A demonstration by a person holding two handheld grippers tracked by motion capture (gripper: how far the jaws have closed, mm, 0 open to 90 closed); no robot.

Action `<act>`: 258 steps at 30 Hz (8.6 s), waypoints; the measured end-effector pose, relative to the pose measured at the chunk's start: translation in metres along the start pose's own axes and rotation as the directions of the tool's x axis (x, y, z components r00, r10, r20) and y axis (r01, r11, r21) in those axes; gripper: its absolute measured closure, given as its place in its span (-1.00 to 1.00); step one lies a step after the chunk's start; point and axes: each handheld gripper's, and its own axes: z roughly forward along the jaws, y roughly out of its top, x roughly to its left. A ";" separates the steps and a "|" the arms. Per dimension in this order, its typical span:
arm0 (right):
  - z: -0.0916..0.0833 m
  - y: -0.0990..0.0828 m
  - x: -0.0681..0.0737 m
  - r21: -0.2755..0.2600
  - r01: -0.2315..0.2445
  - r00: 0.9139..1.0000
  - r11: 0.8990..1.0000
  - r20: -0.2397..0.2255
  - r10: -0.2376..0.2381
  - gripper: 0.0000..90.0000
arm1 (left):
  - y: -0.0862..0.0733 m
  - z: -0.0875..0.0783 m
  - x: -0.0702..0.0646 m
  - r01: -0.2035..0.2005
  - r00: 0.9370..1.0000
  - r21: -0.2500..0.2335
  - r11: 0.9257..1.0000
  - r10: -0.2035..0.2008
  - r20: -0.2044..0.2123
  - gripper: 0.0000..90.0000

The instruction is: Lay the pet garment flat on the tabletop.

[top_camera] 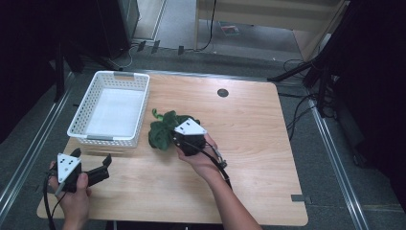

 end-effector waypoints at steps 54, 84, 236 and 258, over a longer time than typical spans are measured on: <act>-0.064 -0.077 0.026 0.201 -0.137 0.975 0.970 -0.146 0.168 -0.01 | 0.032 0.062 -0.082 0.089 0.711 0.245 0.966 -0.234 0.663 0.70; -0.078 -0.105 0.015 0.286 -0.049 0.965 0.957 -0.233 0.119 0.62 | 0.024 0.073 -0.081 0.035 0.833 0.311 0.950 -0.200 0.516 0.08; -0.122 -0.114 -0.076 0.157 -0.484 0.873 0.861 0.011 0.488 0.93 | 0.007 0.072 -0.139 -0.314 0.751 0.364 0.877 -0.005 0.660 0.97; -0.096 -0.093 0.040 0.222 -0.028 0.985 0.975 -0.159 0.064 -0.15 | 0.004 0.074 -0.153 -0.275 0.772 0.356 0.893 -0.015 0.635 0.27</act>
